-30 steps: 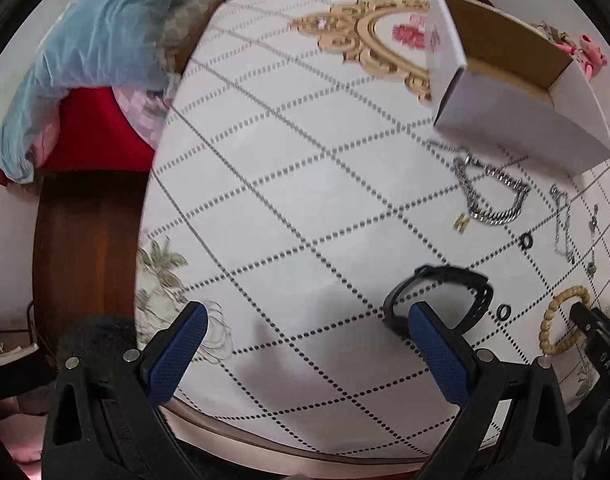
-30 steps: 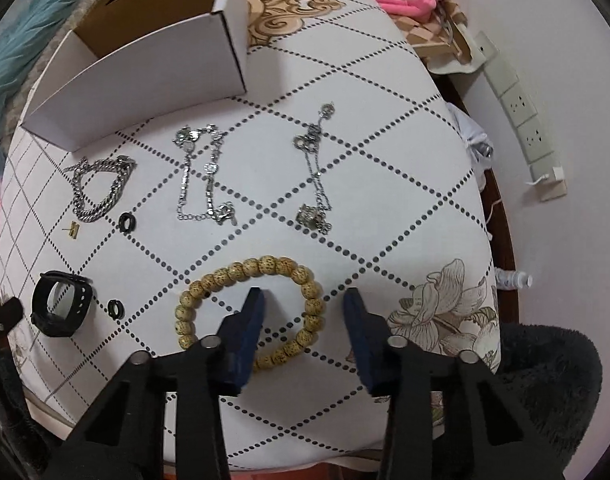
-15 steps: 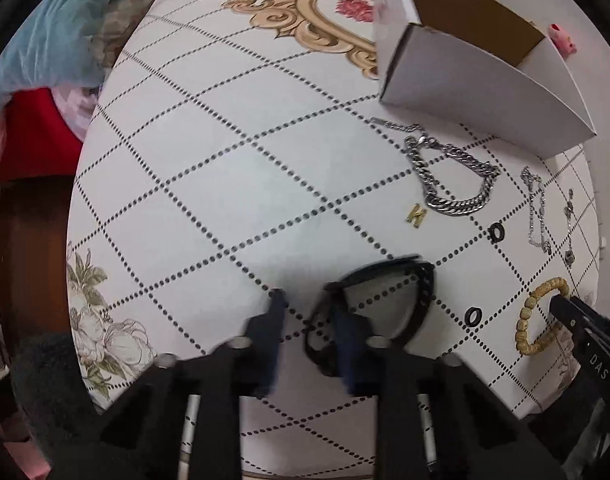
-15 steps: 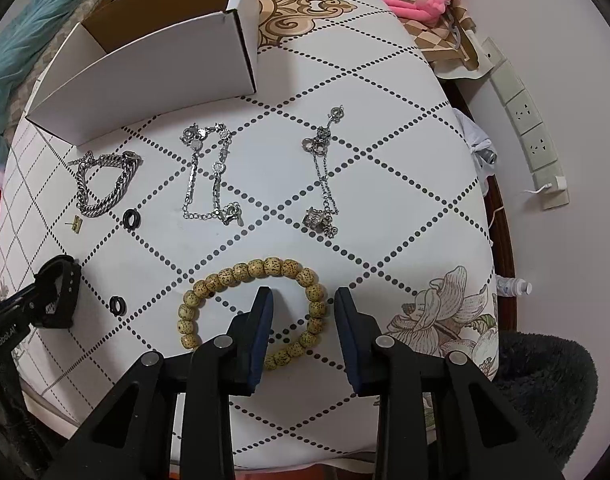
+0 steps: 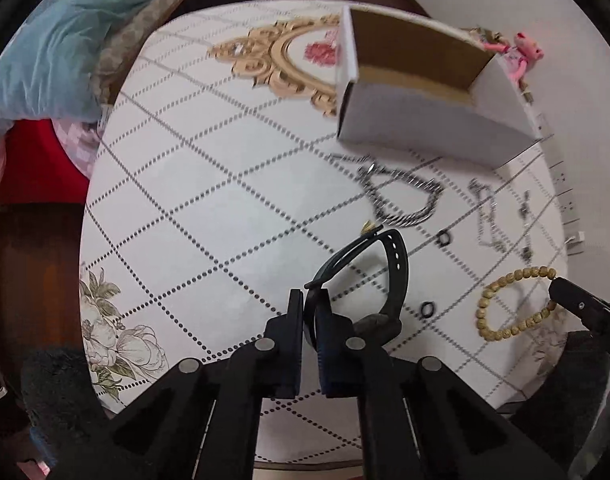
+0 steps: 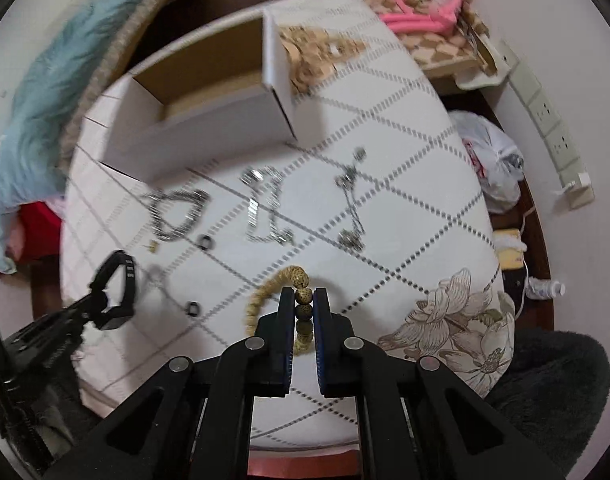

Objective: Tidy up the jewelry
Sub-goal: 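Carry the bracelet and watch band into the white box while both tools open there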

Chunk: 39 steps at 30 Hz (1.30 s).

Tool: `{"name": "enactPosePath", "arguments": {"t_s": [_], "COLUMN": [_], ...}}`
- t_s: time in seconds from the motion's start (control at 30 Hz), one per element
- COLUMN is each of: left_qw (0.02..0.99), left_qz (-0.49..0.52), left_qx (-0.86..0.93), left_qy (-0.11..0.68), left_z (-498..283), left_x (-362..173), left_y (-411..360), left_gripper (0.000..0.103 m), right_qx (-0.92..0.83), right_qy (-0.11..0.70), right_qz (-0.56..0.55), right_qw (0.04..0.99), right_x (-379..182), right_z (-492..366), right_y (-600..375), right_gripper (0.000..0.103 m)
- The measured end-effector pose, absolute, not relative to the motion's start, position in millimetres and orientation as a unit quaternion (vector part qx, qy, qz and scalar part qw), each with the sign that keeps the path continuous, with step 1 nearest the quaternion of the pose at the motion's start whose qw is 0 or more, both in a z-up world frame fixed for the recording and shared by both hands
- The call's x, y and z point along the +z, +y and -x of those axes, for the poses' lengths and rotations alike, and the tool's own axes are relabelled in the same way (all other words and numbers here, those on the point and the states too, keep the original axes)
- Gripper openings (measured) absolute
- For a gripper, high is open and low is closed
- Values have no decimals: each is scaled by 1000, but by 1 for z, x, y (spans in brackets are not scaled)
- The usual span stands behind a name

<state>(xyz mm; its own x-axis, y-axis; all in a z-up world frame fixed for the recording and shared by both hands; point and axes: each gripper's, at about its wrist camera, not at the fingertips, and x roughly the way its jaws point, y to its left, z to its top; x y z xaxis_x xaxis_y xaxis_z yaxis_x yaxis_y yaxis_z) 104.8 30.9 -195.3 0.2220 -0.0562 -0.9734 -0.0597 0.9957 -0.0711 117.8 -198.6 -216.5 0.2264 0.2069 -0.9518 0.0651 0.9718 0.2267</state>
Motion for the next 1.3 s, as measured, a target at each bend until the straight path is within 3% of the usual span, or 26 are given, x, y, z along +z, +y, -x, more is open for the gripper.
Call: {"name": "enactPosePath", "arguments": {"t_s": [0.33, 0.53, 0.87, 1.1, 1.13, 1.17, 1.2, 1.23, 1.27, 1.3], "left_qw": [820, 829, 802, 774, 776, 779, 781, 786, 789, 789], "left_qz": [73, 68, 71, 99, 96, 93, 89, 90, 92, 91], "left_qx": [-34, -41, -42, -40, -38, -36, -32, -31, -29, -27], "left_qy": [567, 554, 591, 624, 622, 620, 617, 610, 607, 607], "left_z": [-147, -205, -278, -303, -304, -305, -305, -304, -304, -304], "left_x": [-123, -115, -158, -175, -173, -171, -168, -165, -163, -161], "left_y": [26, 22, 19, 21, 20, 19, 19, 20, 21, 22], "left_gripper": [3, 3, 4, 17, 29, 59, 74, 86, 86, 86], "right_qx": [100, 119, 119, 149, 150, 154, 155, 152, 150, 149], "right_qy": [545, 514, 570, 612, 617, 621, 623, 623, 622, 621], "right_qz": [-104, -82, -52, -79, -88, -95, -101, -105, -109, -112], "right_qw": [826, 846, 811, 773, 767, 763, 760, 760, 761, 761], "right_x": [-115, -80, -137, -172, -176, -179, -180, -181, -180, -179], "right_z": [-153, -206, -299, -326, -329, -330, -331, -332, -332, -333], "right_y": [-186, -170, -148, -148, -151, -151, -153, -155, -158, -160], "right_gripper": [9, 9, 9, 10, 10, 10, 11, 19, 29, 33]}}
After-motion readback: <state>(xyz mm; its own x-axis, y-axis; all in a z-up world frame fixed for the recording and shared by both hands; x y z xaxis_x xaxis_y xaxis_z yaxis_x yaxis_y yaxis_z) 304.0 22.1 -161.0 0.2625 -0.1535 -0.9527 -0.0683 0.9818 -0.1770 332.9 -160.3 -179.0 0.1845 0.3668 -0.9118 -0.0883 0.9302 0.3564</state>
